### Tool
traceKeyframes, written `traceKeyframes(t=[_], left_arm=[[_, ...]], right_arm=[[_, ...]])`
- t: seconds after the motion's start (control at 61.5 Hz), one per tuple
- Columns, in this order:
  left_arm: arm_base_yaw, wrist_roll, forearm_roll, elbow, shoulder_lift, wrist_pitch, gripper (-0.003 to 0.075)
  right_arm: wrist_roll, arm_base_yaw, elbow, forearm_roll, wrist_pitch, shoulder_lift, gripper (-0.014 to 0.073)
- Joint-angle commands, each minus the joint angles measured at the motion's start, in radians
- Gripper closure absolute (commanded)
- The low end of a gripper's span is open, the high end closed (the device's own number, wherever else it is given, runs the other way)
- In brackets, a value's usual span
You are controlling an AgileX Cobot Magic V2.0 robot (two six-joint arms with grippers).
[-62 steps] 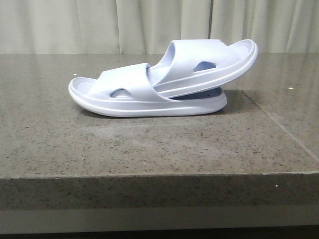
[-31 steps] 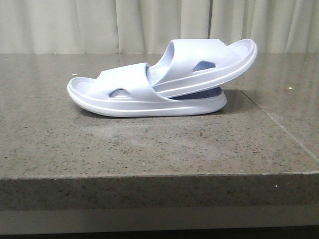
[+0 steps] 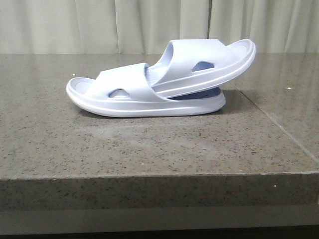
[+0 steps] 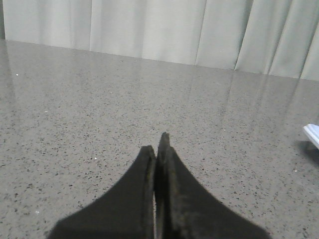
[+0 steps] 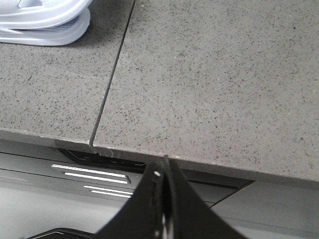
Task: Insert blue slippers together front up
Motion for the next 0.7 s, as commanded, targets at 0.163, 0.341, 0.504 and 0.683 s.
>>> traceKeyframes(t=[0.163, 0.341, 0.504, 0.683], left_arm=[[-0.001, 0.086, -0.007, 0.006, -0.020, -0.103, 0.0741], [-0.001, 0.116, -0.049, 0.006, -0.020, -0.115, 0.0741], [-0.013, 0.116, -0.049, 0.006, -0.020, -0.173, 0.0741], [-0.057, 0.116, -0.049, 0.006, -0.020, -0.197, 0.0741]], right_arm=[[-0.003, 0.003, -0.024, 0.005, -0.056, 0.010, 0.0712], [-0.003, 0.003, -0.024, 0.005, -0.056, 0.010, 0.0712], [-0.003, 0.003, -0.024, 0.005, -0.056, 0.010, 0.0712], [-0.003, 0.003, -0.024, 0.005, -0.056, 0.010, 0.0712]])
